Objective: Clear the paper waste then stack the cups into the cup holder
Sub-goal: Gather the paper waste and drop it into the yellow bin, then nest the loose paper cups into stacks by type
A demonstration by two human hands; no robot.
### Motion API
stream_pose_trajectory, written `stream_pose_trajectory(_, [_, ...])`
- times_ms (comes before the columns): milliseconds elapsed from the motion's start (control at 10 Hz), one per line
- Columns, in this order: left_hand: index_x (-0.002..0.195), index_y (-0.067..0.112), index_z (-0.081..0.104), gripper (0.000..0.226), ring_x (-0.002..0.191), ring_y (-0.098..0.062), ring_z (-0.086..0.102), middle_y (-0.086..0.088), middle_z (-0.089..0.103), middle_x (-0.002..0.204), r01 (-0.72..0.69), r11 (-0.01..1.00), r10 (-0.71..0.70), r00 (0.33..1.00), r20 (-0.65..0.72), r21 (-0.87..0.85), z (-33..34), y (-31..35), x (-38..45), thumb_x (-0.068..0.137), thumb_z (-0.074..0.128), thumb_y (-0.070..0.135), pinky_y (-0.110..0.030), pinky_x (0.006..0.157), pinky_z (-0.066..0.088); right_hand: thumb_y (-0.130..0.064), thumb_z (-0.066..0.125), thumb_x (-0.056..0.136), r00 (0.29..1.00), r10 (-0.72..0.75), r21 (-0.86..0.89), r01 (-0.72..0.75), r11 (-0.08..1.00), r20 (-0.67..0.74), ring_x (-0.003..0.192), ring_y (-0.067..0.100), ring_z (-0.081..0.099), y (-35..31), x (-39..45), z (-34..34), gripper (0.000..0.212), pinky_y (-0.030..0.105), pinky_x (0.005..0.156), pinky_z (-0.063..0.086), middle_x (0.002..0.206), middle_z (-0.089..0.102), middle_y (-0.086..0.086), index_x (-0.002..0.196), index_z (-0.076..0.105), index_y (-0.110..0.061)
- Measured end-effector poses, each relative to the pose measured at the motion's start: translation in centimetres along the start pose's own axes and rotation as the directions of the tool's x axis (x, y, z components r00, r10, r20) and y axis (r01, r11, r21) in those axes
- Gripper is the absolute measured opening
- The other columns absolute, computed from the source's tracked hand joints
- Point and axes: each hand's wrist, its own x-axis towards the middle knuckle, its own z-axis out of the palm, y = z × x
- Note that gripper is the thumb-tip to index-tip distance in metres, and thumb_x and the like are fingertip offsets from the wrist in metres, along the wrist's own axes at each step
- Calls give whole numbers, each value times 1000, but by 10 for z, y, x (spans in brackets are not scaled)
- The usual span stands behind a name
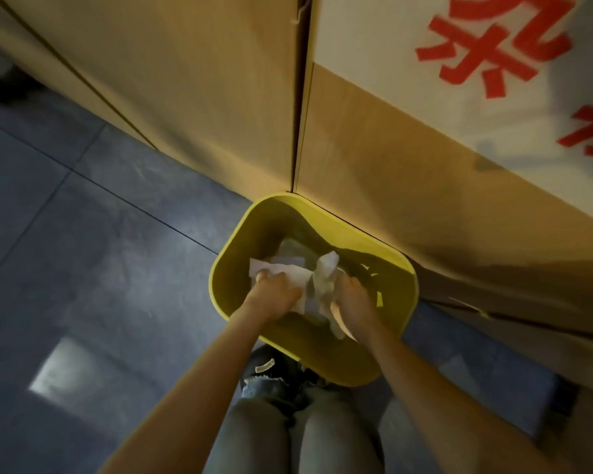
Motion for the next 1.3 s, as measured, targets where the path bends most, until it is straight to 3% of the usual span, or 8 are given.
stream_pose_trajectory(100, [143,13,22,58,140,-35,19,-18,14,154,41,999,-39,998,52,-28,-8,3,-16,93,45,29,-43,114,20,-7,50,90,997,-34,14,35,999,-63,122,34,46,-5,-16,-13,41,41,100,39,132,48,21,129,42,-3])
stream_pose_trajectory(300, [127,7,47,40,121,-32,46,-19,49,134,-109,994,109,993,41,12,-33,9,-56,95,41,31,-39,102,37,-10,44,93,983,-109,69,120,990,-146,114,35,53,-28,-59,-61,29,40,91,47,123,57,22,120,52,-2])
stream_pose_trajectory(400, [120,4,51,40,115,-35,51,-24,55,126,-104,995,104,995,14,-1,-66,29,-110,93,44,32,-39,95,41,-17,42,95,983,-109,-44,103,994,-148,109,36,57,-54,-106,-102,28,39,80,47,116,62,23,116,55,-5])
stream_pose_trajectory(500, [94,3,59,34,102,-36,56,-25,61,102,-148,986,150,988,-29,77,-103,53,-160,92,42,33,-37,81,43,-21,41,94,988,-105,-147,88,985,-114,105,34,59,-80,-149,-145,27,35,73,43,114,63,19,113,54,-6])
stream_pose_trajectory(700, [87,3,62,34,101,-37,57,-25,62,108,-239,927,291,945,-151,291,-183,134,-263,88,45,32,-43,84,46,-22,43,91,972,-202,-132,186,974,-117,100,35,59,-137,-237,-247,25,36,71,41,107,64,19,104,57,-5])
stream_pose_trajectory(900, [106,2,64,36,108,-39,56,-25,63,115,-411,791,551,800,-237,453,-251,234,-357,86,50,29,-40,86,46,-24,53,85,920,-240,34,263,964,-310,92,31,60,-172,-310,-355,19,37,73,45,96,67,14,94,64,-11])
stream_pose_trajectory(1200, [99,6,62,29,95,-37,60,-20,66,100,-574,607,786,533,-312,549,-280,346,-420,85,50,29,-33,66,40,-25,51,88,681,-205,21,308,951,-703,96,33,61,-160,-360,-480,20,37,73,46,101,69,12,101,60,-13])
stream_pose_trajectory(1300, [111,9,56,33,100,-35,59,-17,62,112,-608,611,792,476,-383,508,-267,370,-410,86,50,30,-38,75,46,-24,50,90,580,-164,6,279,960,-798,95,33,62,-135,-355,-502,22,35,71,44,99,70,13,105,60,-12])
